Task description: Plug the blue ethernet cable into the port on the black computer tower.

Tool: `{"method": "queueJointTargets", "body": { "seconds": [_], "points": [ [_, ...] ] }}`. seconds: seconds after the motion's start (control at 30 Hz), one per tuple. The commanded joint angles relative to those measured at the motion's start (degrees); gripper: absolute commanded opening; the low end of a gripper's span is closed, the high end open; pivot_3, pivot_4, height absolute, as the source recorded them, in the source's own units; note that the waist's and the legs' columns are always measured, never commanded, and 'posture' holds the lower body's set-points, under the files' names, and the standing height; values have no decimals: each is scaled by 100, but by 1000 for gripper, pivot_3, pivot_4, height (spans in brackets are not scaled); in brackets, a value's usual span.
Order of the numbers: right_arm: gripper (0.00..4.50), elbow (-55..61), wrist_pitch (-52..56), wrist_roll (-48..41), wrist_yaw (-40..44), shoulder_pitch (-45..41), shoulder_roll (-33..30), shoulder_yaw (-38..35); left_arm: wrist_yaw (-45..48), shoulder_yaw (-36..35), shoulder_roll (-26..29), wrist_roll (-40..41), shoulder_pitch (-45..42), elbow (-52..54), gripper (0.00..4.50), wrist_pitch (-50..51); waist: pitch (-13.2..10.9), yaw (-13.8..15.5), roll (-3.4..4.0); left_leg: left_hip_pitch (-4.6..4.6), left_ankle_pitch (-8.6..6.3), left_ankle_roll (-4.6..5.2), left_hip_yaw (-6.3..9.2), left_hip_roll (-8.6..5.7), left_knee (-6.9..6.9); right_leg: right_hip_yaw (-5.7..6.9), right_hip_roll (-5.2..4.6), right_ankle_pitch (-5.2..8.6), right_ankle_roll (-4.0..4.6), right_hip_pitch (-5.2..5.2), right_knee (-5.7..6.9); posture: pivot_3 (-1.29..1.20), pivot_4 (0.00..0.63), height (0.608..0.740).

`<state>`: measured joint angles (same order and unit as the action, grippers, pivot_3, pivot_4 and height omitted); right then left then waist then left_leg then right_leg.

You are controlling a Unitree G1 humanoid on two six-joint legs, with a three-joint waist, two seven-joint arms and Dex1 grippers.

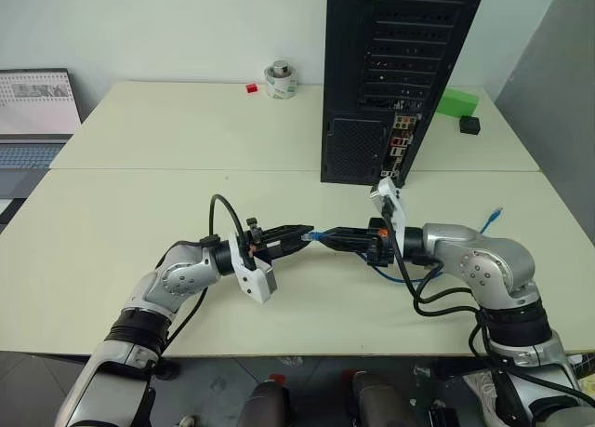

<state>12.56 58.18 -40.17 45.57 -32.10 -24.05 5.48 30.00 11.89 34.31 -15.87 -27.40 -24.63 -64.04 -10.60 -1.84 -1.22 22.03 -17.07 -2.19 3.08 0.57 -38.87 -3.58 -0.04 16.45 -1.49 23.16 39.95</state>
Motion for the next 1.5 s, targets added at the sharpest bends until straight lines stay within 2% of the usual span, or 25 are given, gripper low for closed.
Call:
{"method": "queueJointTargets", "body": {
  "seconds": [0.03,0.13,0.23,0.4,0.5,0.7,0.8,0.97,1.5],
  "points": [
    [0,51,-37,-135,48,-136,-59,-202,124,86,125,374,-48,209,1886,152,0,-1,0,0,0,0,0,0,0,0,0,0,0,0,0,0,150,740],
    [0,25,-205,-42,-90,-144,-105,-385,388,107,130,913,48,315,2489,771,0,-1,0,0,0,0,1,0,1,0,0,0,0,0,0,0,150,740],
    [0,12,-486,197,-433,-126,-148,-675,888,135,103,1659,174,679,3096,1912,0,-3,0,2,0,0,0,-1,0,0,0,0,0,0,0,0,150,740],
    [0,37,-1097,868,-1365,-189,-183,-1065,1089,-212,-200,3062,124,1549,4192,5008,0,-8,0,6,0,0,4,-1,0,3,1,0,0,2,2,0,150,740],
    [0,191,-1393,1464,-2120,-241,-24,-959,735,-450,-455,3713,-251,2089,4192,6723,0,-12,0,8,0,0,10,0,0,5,3,0,0,3,2,0,150,740],
    [0,190,-1894,2790,-3563,-323,519,-419,272,-636,-764,4194,-1002,2696,4192,8916,0,-23,0,12,1,-1,9,-1,0,1,8,0,-1,6,1,0,150,740],
    [0,-75,-2171,3331,-4227,-385,903,-291,184,-555,-839,4054,-1228,2849,4192,9318,0,-52,0,11,2,-3,3,-1,0,-5,8,0,-1,8,1,0,150,740],
    [0,-418,-2379,3719,-4767,-567,1355,-350,110,-533,-965,3837,-1267,2921,4192,9510,0,-55,0,11,18,-30,0,0,2,-9,8,1,0,12,1,0,150,740],
    [0,-815,-2365,3928,-5543,-674,2117,-797,52,-530,-1134,3267,-1163,3075,4192,9396,0,-61,0,11,15,-25,-6,-1,3,-16,7,0,0,15,1,0,150,740]
  ]
}}
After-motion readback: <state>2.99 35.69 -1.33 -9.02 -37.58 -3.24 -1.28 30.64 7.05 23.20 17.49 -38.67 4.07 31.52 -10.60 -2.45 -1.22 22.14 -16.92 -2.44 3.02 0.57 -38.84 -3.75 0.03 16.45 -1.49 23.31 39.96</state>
